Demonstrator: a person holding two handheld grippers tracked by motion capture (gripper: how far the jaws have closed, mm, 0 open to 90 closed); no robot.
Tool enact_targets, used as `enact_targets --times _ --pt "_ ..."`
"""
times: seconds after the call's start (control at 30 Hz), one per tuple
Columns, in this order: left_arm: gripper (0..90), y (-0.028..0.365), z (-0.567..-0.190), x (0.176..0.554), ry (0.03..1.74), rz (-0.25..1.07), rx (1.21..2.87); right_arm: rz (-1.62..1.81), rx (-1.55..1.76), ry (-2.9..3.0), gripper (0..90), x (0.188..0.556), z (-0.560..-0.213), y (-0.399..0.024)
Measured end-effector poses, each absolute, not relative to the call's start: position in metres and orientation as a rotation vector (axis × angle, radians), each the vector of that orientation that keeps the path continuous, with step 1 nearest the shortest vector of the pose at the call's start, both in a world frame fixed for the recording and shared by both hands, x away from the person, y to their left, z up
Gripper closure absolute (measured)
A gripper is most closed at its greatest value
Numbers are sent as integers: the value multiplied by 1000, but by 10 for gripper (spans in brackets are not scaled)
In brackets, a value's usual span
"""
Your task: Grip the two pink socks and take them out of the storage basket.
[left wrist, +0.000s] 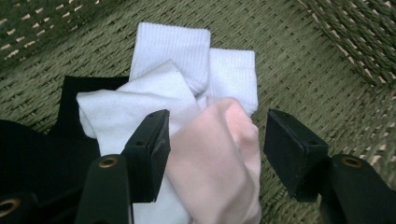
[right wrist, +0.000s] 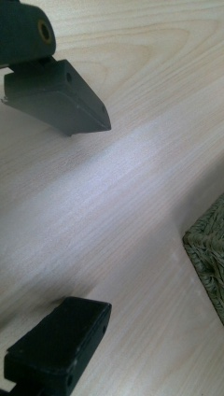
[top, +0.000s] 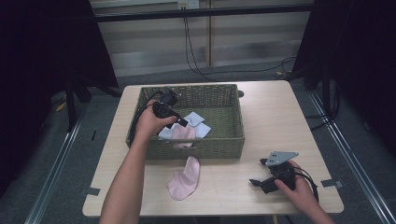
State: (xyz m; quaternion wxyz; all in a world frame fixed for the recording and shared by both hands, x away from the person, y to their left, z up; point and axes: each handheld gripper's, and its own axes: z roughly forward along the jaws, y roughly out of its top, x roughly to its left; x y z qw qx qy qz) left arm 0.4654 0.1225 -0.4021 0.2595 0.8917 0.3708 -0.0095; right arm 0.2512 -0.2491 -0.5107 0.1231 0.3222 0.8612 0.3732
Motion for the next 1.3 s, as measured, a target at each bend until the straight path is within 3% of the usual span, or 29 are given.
enact_targets --times 0.6,0.8,0.93,1.1,1.3 --pt "324 121 -426 476 1046 -79 2435 1089 940 2513 104 251 -511 -249" --pt "337 119 -434 478 1044 -93 2455 1089 939 2512 104 251 -511 -249" --pt "446 117 -439 478 1041 -77 2505 1088 939 2512 104 251 -511 -249" --pt "766 118 -434 478 1057 -83 2536 1089 934 2513 104 251 -511 -249" --pt "814 125 -420 477 1090 -94 2518 1089 939 2514 104 251 -511 -249"
